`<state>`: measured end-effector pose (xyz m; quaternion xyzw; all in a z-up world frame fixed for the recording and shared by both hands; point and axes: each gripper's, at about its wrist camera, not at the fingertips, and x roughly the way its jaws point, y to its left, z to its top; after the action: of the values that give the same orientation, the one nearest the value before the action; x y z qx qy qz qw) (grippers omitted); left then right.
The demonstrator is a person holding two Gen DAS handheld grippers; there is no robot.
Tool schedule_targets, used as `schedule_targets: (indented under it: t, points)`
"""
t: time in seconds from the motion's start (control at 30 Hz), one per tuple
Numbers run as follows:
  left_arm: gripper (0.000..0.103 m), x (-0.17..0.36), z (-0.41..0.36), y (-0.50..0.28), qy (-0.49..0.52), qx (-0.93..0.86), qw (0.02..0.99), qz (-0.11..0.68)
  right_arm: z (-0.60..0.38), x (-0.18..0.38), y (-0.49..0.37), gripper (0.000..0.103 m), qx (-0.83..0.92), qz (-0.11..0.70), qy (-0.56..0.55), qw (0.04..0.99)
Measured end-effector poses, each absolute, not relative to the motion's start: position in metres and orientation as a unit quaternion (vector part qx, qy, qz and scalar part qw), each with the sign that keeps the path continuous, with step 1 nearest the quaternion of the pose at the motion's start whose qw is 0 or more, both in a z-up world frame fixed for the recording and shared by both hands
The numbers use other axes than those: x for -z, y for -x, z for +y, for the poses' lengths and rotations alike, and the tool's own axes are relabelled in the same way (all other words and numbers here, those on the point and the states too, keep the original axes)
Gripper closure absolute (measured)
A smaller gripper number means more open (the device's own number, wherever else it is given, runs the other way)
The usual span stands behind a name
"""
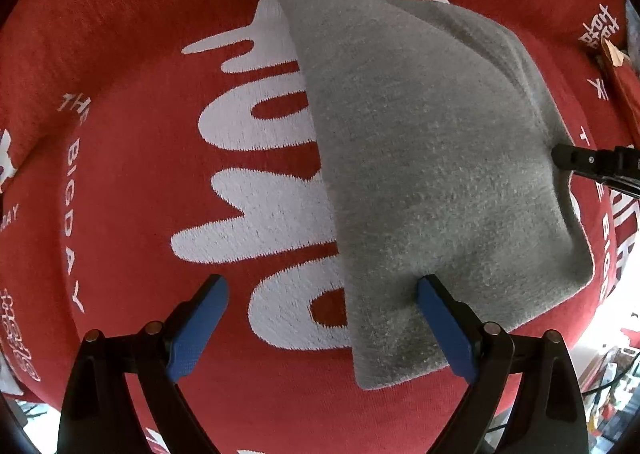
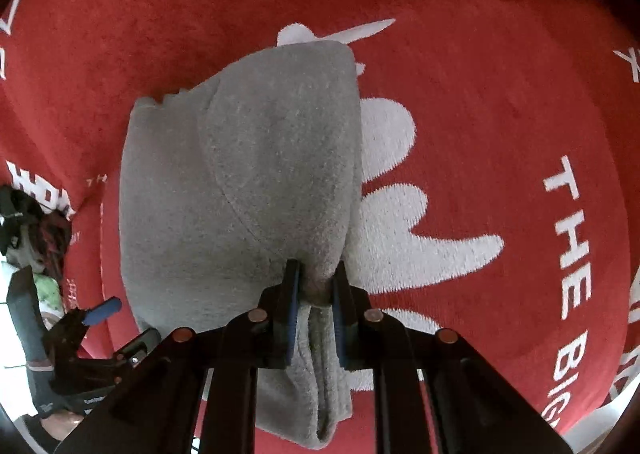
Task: Fold small clothes
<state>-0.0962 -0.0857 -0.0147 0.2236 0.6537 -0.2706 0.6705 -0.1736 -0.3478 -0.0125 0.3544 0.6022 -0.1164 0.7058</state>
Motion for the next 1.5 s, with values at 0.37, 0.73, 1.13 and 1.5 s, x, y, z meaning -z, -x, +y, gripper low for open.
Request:
schedule_targets:
  t: [0.37, 0.73, 1.13, 1.5]
  points:
    - [0.007, 0.013, -0.087, 0.086, -0.229, 0.271, 0.671, 0.652, -0.363, 0.009, 0.200, 0.078, 0.129, 0.588, -0.427, 0.674]
    - [0.007, 0.003, -0.101, 0.073, -0.234, 0.275, 0.675, 0.643, -0.365, 0.009, 0.199, 0.077, 0.135, 0.587, -0.449, 0.660]
    - [0.007, -0.003, -0.081, 0.028, -0.133, 0.255, 0.691, 0.663, -0.382, 0.000, 0.211, 0.069, 0.162, 0.575, -0.462, 0.656]
    - [0.007, 0.012, -0.087, -0.008, -0.013, 0.308, 0.641, 0.703, -0.411, 0.017, 0.227, 0.038, 0.122, 0.502, -0.564, 0.644]
